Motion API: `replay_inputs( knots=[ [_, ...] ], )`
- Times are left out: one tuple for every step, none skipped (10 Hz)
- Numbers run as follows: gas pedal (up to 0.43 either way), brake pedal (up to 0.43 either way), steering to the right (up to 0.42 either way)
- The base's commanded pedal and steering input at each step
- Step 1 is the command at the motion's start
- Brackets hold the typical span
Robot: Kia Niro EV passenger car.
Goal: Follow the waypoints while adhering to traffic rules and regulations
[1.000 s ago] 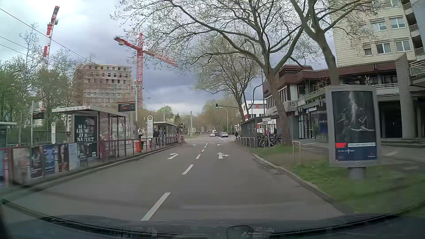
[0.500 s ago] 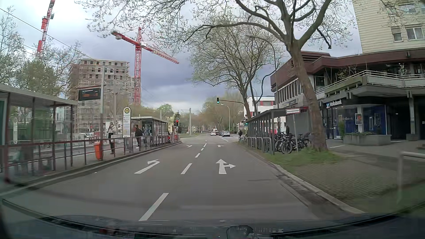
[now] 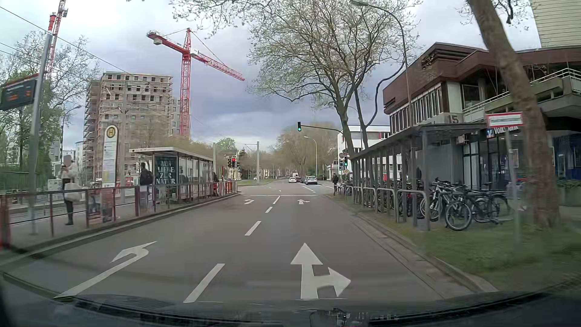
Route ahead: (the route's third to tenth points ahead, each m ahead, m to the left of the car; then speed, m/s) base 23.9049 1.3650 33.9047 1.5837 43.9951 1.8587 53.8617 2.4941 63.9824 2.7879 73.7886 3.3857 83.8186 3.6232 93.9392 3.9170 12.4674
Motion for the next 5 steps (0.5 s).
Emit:
replay_inputs(
  knots=[
    [0.11,0.0,-0.004],
    [0.11,0.0,-0.003],
    [0.11,0.0,-0.003],
    [0.11,0.0,-0.003],
    [0.11,0.0,-0.002]
  ],
)
